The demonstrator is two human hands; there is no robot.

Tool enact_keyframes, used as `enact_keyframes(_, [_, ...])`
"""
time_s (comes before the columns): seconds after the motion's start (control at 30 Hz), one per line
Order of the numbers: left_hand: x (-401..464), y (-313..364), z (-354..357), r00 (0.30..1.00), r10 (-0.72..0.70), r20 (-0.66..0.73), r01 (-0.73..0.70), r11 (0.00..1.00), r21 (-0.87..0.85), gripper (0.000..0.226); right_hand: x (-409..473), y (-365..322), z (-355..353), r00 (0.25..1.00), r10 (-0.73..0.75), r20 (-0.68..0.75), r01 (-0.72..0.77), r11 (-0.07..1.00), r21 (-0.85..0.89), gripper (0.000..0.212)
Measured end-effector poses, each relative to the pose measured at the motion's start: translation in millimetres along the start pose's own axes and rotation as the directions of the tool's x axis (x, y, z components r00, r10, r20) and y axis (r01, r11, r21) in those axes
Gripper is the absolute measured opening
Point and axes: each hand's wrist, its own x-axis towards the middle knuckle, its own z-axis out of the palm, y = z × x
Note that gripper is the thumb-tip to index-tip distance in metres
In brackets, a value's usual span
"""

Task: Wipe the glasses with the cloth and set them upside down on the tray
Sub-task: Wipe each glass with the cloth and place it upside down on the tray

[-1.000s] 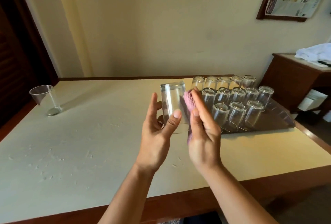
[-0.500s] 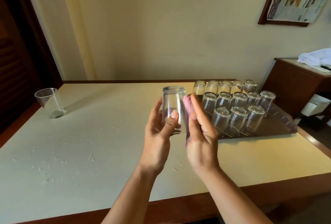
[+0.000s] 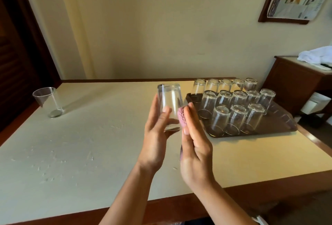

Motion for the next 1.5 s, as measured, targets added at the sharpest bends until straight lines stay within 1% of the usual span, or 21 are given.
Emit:
enact_keyframes(0.1, [-6,-5,-4,0.997,-0.051,0.052,0.052,0.999,-0.014,0.057,11,3,-8,0.999,-0.035,-0.027,0.034,0.999,-0.038,0.042])
enact_keyframes(0.17, [-9,-7,1,0.999,-0.04,0.026,0.041,0.999,-0.027,0.057,31,-1,-13,0.998,-0.034,-0.061,0.025,0.989,-0.144,0.042])
enact_keyframes(0.27, [-7,-2,8,0.999,0.014,-0.045,-0.016,0.998,-0.063,0.062,32,-5,-10,0.995,-0.097,0.016,0.099,0.977,-0.19,0.04])
enact_keyframes(0.37, [-2,0,3,1.0,0.003,0.021,-0.002,0.997,-0.081,0.044,4,4,-4,0.989,-0.122,0.08,0.136,0.97,-0.203,0.041])
enact_keyframes(0.43, [-5,-1,-1,0.995,-0.053,0.086,0.059,0.995,-0.076,0.048,4,10,-9,0.984,-0.148,0.097,0.161,0.976,-0.144,0.044])
enact_keyframes(0.5, [-10,-3,0,0.991,-0.078,0.112,0.087,0.993,-0.075,0.058,25,7,-15,0.986,-0.144,0.085,0.155,0.976,-0.154,0.045])
enact_keyframes(0.57, [-11,-4,4,0.998,-0.055,0.039,0.058,0.994,-0.087,0.066,42,2,-18,0.985,-0.153,0.076,0.167,0.957,-0.236,0.044])
enact_keyframes(0.63, [-7,-2,6,0.998,-0.013,-0.068,0.008,0.998,-0.07,0.071,38,-3,-13,0.985,-0.137,0.105,0.157,0.965,-0.21,0.042])
enact_keyframes(0.67, [-3,-2,5,0.995,-0.002,-0.102,-0.005,0.998,-0.064,0.068,29,-3,-10,0.983,-0.129,0.132,0.153,0.97,-0.189,0.042])
enact_keyframes(0.73, [4,-2,0,0.995,-0.015,-0.097,0.005,0.995,-0.095,0.056,9,0,-6,0.982,-0.127,0.141,0.153,0.969,-0.195,0.04])
enact_keyframes(0.83, [-2,-5,-4,0.999,-0.049,0.015,0.051,0.992,-0.118,0.057,18,1,-12,0.985,-0.126,0.122,0.144,0.978,-0.15,0.041])
enact_keyframes(0.9, [-10,-5,1,0.997,-0.055,0.048,0.062,0.988,-0.138,0.06,39,-7,-15,0.988,-0.12,0.095,0.137,0.973,-0.189,0.041])
enact_keyframes(1.0, [-9,1,9,0.997,-0.03,-0.064,0.018,0.984,-0.179,0.065,47,-16,-13,0.984,-0.143,0.101,0.163,0.96,-0.226,0.042])
enact_keyframes(1.07, [-2,6,8,0.996,-0.024,-0.08,0.008,0.98,-0.2,0.054,29,-13,-9,0.982,-0.144,0.126,0.167,0.967,-0.193,0.042])
enact_keyframes(1.17, [-1,10,-1,0.997,-0.072,0.005,0.07,0.96,-0.27,0.05,9,-8,-7,0.98,-0.138,0.14,0.159,0.977,-0.145,0.043])
enact_keyframes(1.23, [-7,7,-2,0.994,-0.056,0.098,0.076,0.975,-0.208,0.049,24,-8,-13,0.982,-0.136,0.131,0.151,0.982,-0.112,0.043])
enact_keyframes(1.27, [-10,4,0,0.992,-0.058,0.108,0.076,0.981,-0.178,0.052,34,-10,-15,0.983,-0.135,0.12,0.151,0.979,-0.138,0.043])
enact_keyframes(1.33, [-10,-1,3,0.999,-0.052,0.016,0.054,0.987,-0.154,0.061,50,-12,-18,0.98,-0.156,0.124,0.178,0.964,-0.195,0.042])
enact_keyframes(1.4, [-7,-2,5,0.996,0.0,-0.094,-0.012,0.992,-0.126,0.063,44,-13,-13,0.975,-0.142,0.171,0.171,0.971,-0.167,0.042])
enact_keyframes(1.43, [-4,-1,4,0.994,0.017,-0.109,-0.031,0.991,-0.126,0.059,33,-10,-10,0.973,-0.128,0.192,0.157,0.977,-0.147,0.042])
enact_keyframes(1.5, [3,1,-3,0.998,-0.003,-0.067,-0.008,0.987,-0.159,0.052,11,-2,-8,0.975,-0.121,0.184,0.146,0.981,-0.125,0.042])
